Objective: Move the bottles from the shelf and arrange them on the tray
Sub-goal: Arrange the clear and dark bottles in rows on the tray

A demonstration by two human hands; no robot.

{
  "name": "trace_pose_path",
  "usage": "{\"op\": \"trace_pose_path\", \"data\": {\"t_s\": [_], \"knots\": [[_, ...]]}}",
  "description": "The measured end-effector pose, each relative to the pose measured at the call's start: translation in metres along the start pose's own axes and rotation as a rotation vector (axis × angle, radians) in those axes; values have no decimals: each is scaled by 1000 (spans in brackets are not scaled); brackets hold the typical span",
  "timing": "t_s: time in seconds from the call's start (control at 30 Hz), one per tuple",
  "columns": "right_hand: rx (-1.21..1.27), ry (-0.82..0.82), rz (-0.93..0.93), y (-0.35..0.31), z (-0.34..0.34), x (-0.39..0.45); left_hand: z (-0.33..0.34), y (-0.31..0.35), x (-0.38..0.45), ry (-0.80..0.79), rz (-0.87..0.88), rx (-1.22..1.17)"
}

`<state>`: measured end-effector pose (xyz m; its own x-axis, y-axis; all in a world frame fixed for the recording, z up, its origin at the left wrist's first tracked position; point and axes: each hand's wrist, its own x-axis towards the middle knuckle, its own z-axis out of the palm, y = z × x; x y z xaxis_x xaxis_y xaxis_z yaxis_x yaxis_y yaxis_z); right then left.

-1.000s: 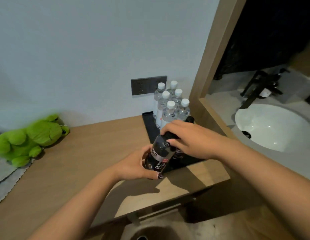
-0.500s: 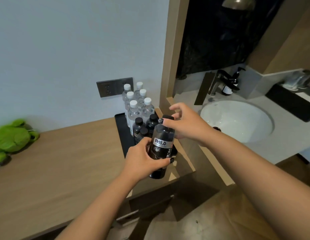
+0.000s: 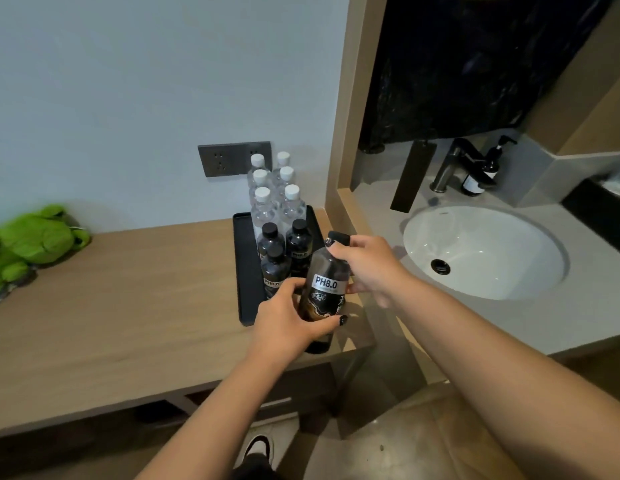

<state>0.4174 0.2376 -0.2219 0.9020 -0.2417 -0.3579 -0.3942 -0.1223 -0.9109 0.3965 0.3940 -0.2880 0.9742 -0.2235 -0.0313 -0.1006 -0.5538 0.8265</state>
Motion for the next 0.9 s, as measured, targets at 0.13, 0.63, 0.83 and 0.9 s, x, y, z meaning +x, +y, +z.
{"op": "trace_pose_path", "data": {"t_s": [0.13,0.63,0.83,0.9], "knots": [[-62,116,-156,10,-1,30,-15,-14,29,50,35,-84],[-86,49,-291,61,30,115,-36,-56,127,10,99,233],[-97,-63,-358,72,37,131,-37,-59,140,-82,152,267],[-128,-59,-382,77,38,133,-38,-59,143,-78,141,262]]}}
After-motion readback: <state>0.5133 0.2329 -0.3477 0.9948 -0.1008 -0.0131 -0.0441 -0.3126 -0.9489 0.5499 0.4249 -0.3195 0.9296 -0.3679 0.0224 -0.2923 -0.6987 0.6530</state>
